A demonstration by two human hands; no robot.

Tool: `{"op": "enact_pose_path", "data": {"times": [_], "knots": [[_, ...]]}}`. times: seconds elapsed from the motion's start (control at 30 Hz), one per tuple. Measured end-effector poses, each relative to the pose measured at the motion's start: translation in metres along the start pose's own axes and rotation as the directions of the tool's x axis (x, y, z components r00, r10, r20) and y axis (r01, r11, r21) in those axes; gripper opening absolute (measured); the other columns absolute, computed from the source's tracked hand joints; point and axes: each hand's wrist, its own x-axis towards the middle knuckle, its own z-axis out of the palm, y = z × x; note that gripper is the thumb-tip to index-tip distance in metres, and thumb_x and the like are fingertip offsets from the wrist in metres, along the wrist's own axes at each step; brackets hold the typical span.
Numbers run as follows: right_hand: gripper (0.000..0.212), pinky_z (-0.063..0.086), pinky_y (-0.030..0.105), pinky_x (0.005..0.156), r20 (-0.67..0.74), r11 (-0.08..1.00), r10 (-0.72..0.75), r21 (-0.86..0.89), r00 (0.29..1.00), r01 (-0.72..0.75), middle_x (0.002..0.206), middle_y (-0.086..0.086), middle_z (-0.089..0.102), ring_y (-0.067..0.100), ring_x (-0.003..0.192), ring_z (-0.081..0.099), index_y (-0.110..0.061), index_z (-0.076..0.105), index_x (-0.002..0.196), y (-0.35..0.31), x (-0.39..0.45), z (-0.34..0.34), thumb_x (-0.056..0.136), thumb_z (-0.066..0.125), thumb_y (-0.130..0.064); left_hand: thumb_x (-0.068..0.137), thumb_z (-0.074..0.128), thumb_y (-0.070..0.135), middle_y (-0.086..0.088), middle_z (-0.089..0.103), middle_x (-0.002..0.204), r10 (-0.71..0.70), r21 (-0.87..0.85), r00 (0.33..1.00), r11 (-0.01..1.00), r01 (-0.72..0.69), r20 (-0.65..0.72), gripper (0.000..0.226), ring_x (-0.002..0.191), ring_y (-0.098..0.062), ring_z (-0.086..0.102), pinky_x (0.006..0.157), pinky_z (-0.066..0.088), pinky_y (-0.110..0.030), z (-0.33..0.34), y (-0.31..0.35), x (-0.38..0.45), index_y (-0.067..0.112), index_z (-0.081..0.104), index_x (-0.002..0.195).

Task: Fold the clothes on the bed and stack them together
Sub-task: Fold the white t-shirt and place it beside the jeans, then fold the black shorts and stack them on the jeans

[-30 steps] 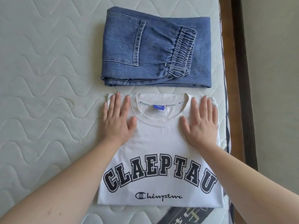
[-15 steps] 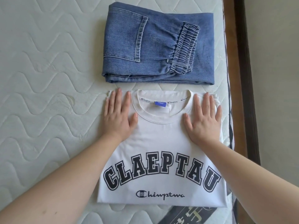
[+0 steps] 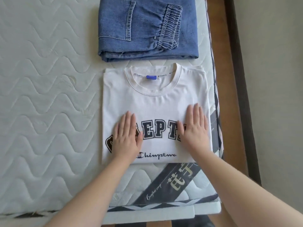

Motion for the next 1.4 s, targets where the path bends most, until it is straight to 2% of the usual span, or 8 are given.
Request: {"op": "enact_pose_path", "data": {"times": [0.1,0.3,0.5,0.7,0.83,0.97,1.2,1.4], "knots": [[0.069,-0.005,0.033,0.123,0.02,1.0,0.008,-0.022,1.0,-0.007,0.165,0.005,-0.002,0.017,0.151,-0.008,-0.015,0.003,0.157,0.023,-0.052,0.007,0.102,0.029,-0.047,0.097,0.034,0.039,-0.018,0.025,0.16,-0.126,-0.002,0.991,0.992,0.126,0.043,0.067,0.147,-0.033,0.026,0.118,0.026,-0.048,0.008,-0.009,-0.047,0.002,0.028,0.152],[0.078,-0.005,0.031,0.121,0.173,0.997,0.01,-0.082,0.985,0.004,0.163,0.001,-0.015,0.014,0.148,-0.019,-0.014,-0.008,0.156,0.048,-0.136,0.007,0.101,0.032,-0.051,0.095,0.03,0.042,-0.018,0.023,0.16,-0.142,0.04,0.967,0.99,0.136,0.212,0.071,0.146,-0.033,0.028,0.118,0.021,-0.044,-0.008,-0.032,-0.119,-0.001,0.029,0.151],[0.069,0.008,0.035,0.122,0.354,0.992,-0.056,-0.09,0.933,0.094,0.164,0.003,0.013,0.018,0.151,0.009,-0.013,0.016,0.156,0.022,-0.175,-0.04,0.101,0.031,-0.052,0.1,0.031,0.045,-0.006,0.01,0.165,-0.103,0.096,0.829,0.994,0.06,0.549,0.065,0.151,-0.021,0.012,0.122,0.013,-0.043,-0.071,-0.036,-0.153,0.016,0.019,0.157],[0.043,0.044,0.041,0.097,0.022,0.964,-0.239,-0.115,0.971,0.24,0.116,0.004,0.067,0.027,0.109,0.062,-0.013,0.067,0.113,-0.048,-0.215,-0.112,0.094,0.041,-0.042,0.09,0.036,0.041,-0.005,0.057,0.129,0.097,0.117,0.956,0.984,-0.133,0.277,0.055,0.124,-0.026,0.052,0.104,0.04,-0.047,-0.178,-0.016,-0.165,0.017,0.055,0.136],[0.039,0.05,0.038,0.074,-0.143,0.941,-0.334,-0.103,0.932,0.322,0.098,0.002,0.067,0.027,0.085,0.065,-0.013,0.068,0.101,-0.099,-0.248,-0.169,0.092,0.039,-0.038,0.088,0.041,0.041,-0.004,0.064,0.12,0.179,0.046,0.984,0.983,-0.179,0.012,0.047,0.111,-0.026,0.06,0.091,0.048,-0.044,-0.254,0.0,-0.183,0.015,0.066,0.12],[0.036,0.05,0.041,0.077,-0.292,0.915,-0.404,-0.125,0.867,0.385,0.101,0.004,0.068,0.029,0.092,0.064,-0.011,0.069,0.101,-0.137,-0.294,-0.221,0.092,0.045,-0.037,0.087,0.046,0.039,0.0,0.065,0.11,0.233,0.012,0.957,0.972,-0.234,-0.171,0.037,0.104,-0.022,0.061,0.086,0.043,-0.04,-0.32,0.013,-0.215,0.016,0.066,0.107],[0.027,0.051,0.043,0.086,-0.274,0.903,-0.428,-0.174,0.861,0.394,0.108,0.009,0.07,0.032,0.101,0.066,-0.007,0.071,0.104,-0.173,-0.357,-0.283,0.087,0.066,-0.028,0.092,0.039,0.048,-0.005,0.058,0.131,0.294,0.161,0.956,0.943,-0.29,-0.004,0.055,0.121,-0.028,0.054,0.097,0.044,-0.045,-0.383,-0.008,-0.246,0.018,0.054,0.136],[0.031,0.053,0.043,0.084,-0.306,0.9,-0.432,-0.2,0.848,0.387,0.11,0.009,0.069,0.032,0.098,0.067,-0.009,0.071,0.107,-0.168,-0.383,-0.306,0.081,0.077,-0.025,0.091,0.041,0.049,-0.006,0.06,0.127,0.333,0.165,0.938,0.934,-0.316,-0.094,0.053,0.117,-0.03,0.057,0.097,0.047,-0.046,-0.404,-0.001,-0.273,0.019,0.058,0.13]]}}
